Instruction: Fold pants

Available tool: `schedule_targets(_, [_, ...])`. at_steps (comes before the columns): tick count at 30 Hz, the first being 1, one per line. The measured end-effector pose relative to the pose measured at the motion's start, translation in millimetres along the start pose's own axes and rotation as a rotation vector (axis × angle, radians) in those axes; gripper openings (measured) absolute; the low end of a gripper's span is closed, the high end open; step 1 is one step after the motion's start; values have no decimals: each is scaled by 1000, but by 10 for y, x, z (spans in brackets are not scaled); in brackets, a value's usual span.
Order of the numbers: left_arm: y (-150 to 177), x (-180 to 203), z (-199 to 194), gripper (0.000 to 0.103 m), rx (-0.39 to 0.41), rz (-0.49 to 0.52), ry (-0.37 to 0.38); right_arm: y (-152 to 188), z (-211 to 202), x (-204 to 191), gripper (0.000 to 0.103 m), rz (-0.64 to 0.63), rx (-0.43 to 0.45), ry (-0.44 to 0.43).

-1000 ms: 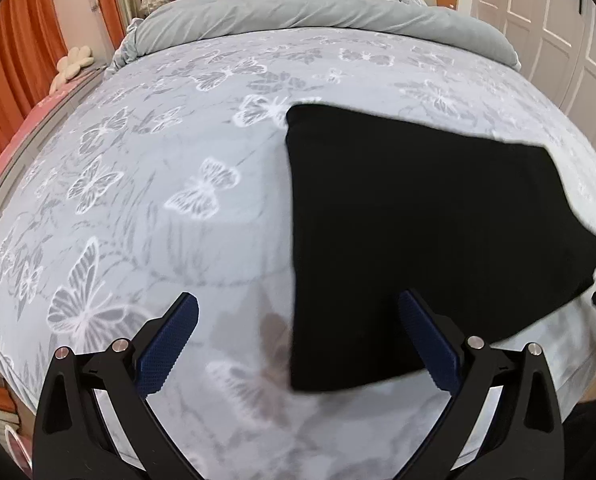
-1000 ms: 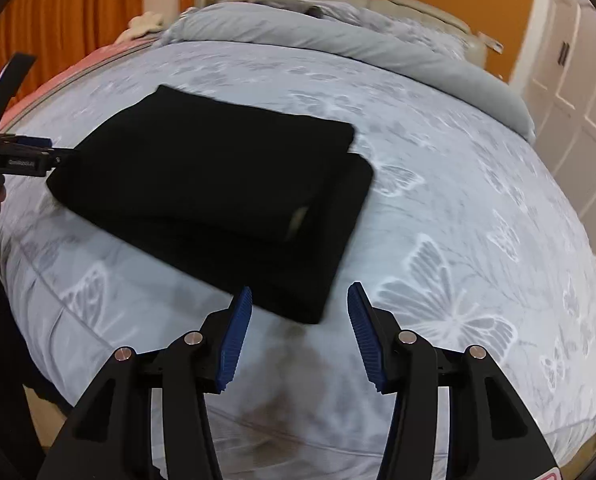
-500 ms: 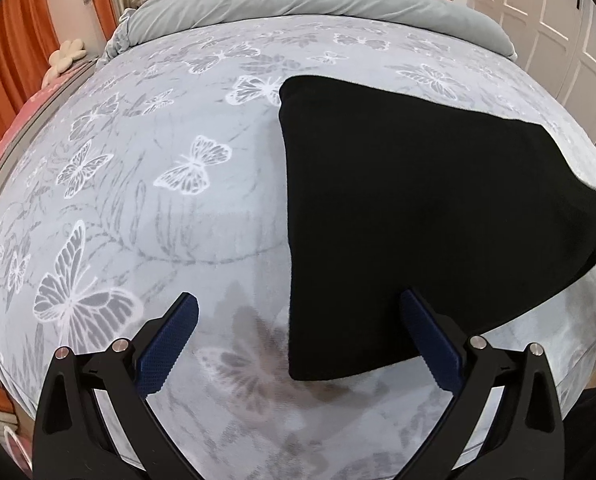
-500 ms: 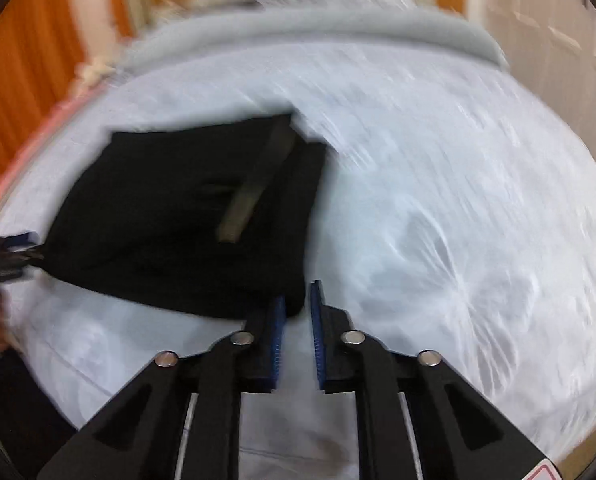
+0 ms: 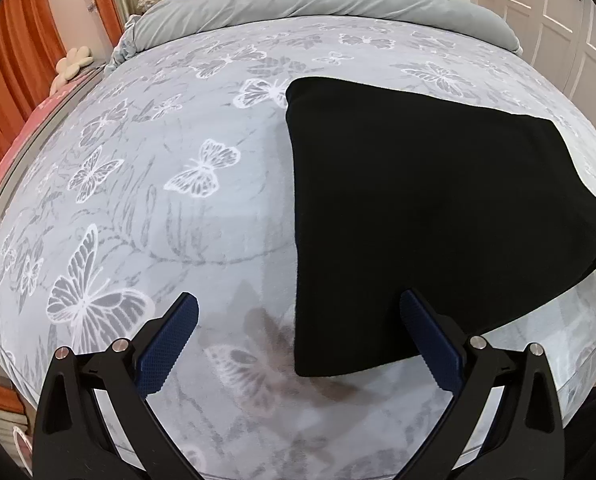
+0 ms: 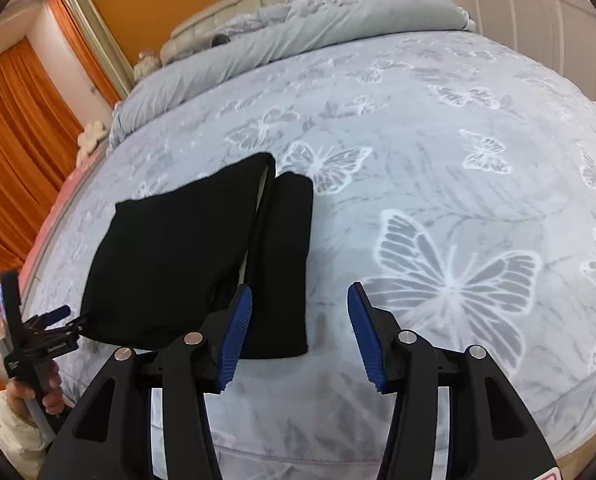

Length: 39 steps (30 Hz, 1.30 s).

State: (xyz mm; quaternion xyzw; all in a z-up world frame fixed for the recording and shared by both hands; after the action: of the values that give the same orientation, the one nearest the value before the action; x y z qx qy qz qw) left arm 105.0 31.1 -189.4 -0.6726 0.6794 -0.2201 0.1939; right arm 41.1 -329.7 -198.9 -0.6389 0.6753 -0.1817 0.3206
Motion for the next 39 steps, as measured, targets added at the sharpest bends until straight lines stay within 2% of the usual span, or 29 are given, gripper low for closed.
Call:
schedule_targets(8, [8,-39,18,98,-14,-6,6,-151,78,-342,50,-56,18,-43])
schedule_targets(9, [9,-48,24,98,-16,-8,7,-188,121,-397,52,-49,11,-69])
schedule_targets(10, [10,-53,29,98,-20,-9,10,-199,164,-436,59,-43,-1,-88])
schedule_targets(11, [13,-66,37,98,-25,-13,14,-202,195,-482,61,-39,-13,-101])
schedule_targets(15, [20,-108,67,98,-41,-24,30,-148,405,-653,62,-48,-70,-138])
schedule_targets(18, [23,-139,71,98,-48,-35,39,-138,508,-685,63,-66,-90,-114])
schedule_targets(21, [30,-159,64,98,-52,-43,47,-201,363,-666,63,-23,-50,-143])
schedule_targets(24, [23,-161,36,98,-37,-34,41,-218,249,-718,67,-1,-23,-212])
schedule_targets(26, [-2,-148,-16,98,-3,-14,24,-164,287,-733,70,3,-46,-231])
schedule_targets(28, [-31,-128,-60,98,33,14,-5,-90,426,-771,70,-20,-97,-210])
schedule_targets(29, [-38,-114,-74,98,44,26,-18,-70,482,-801,66,-48,-103,-188])
schedule_targets(30, [-35,-99,-73,98,45,32,-22,-62,496,-825,49,-73,-101,-165])
schedule_targets(31, [-32,-91,-69,98,42,33,-23,-77,483,-866,13,-124,-100,-131])
schedule_targets(34, [-31,-73,-58,98,32,29,-23,-199,238,-961,13,-104,-27,-216])
schedule_targets(36, [-35,-67,-60,98,32,30,-20,-243,94,-976,13,-115,7,-224])
schedule_targets(38, [-28,-66,-44,98,30,32,-21,-169,158,-885,18,-123,-23,-182])
schedule_targets(39, [-27,-66,-37,98,29,32,-21,-69,291,-792,24,-129,-80,-122])
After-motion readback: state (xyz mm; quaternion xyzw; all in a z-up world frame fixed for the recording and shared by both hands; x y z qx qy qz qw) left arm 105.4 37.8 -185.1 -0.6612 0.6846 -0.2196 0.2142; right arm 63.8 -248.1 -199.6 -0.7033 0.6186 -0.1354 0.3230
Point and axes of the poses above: each gripper's, at about its wrist camera, not at the fingertips, and z roughly the way its jaws point, x to its right, y to its underside, the point moved 10 cm from there along z, roughly the way its jaws point, and after that the axes turned 13 degrees about -z, right-handed, at the moved point
